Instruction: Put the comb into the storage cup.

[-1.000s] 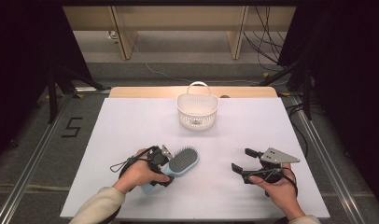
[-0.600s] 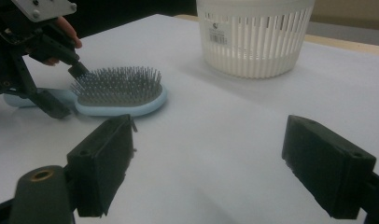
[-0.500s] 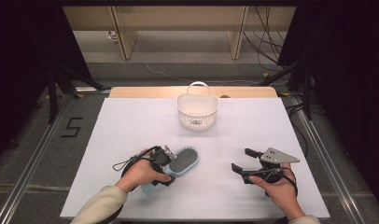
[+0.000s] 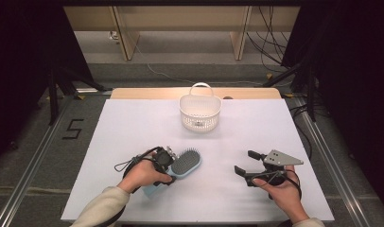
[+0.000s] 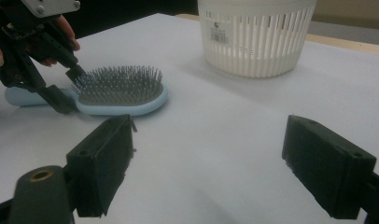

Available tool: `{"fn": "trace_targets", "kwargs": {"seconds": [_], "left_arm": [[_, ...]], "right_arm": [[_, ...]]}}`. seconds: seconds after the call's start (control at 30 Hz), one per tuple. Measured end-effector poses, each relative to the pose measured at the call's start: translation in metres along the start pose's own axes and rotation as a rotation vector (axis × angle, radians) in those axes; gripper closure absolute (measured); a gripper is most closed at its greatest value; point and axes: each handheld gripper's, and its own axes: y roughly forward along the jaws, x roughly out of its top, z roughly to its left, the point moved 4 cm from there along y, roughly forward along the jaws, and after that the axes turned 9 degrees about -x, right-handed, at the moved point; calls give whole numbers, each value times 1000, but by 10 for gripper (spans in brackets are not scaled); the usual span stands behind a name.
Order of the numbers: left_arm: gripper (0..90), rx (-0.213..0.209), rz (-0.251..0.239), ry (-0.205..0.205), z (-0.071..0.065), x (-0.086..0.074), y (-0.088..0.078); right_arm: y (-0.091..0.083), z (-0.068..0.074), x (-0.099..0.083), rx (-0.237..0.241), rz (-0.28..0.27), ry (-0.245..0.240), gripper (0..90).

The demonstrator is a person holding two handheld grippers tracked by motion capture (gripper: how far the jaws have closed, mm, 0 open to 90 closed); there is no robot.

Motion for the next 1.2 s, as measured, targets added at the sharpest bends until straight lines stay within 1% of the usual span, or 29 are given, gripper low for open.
{"fn": "trace_targets", "kwargs": {"seconds": [0.03, 0.07, 0.1, 0.13, 0.2, 0.4, 0.47, 0.53, 0.8, 1.03, 1.2], "left_arm": [[503, -1, 3, 5, -1, 0, 0], [523, 2, 5, 8, -1, 0, 0], [552, 1, 6, 7, -2, 1, 0], [552, 0, 8, 7, -3, 1, 0], [585, 2, 12, 4, -3, 1, 0], [625, 14, 16, -30, -5, 2, 0], [677, 15, 15, -35, -5, 1, 0], [692, 14, 14, -32, -6, 1, 0], [696, 21, 6, -40, -7, 1, 0], [697, 16, -5, -47, -6, 0, -1], [697, 9, -14, -28, -5, -1, -1]], "right_arm": [[0, 0, 0, 0, 0, 0, 173], [0, 0, 0, -1, -3, -1, 173], [0, 0, 0, -1, 0, 1, 173], [0, 0, 0, -1, 0, 1, 173], [0, 0, 0, 1, 1, 0, 173], [0, -1, 0, -1, 1, 2, 173], [0, 0, 0, -1, -1, -1, 173], [-1, 0, 0, -1, -1, -1, 173], [0, -1, 0, 0, 3, 1, 174], [0, -1, 0, 0, 1, 2, 174], [-1, -1, 0, 0, -1, 4, 174]]}}
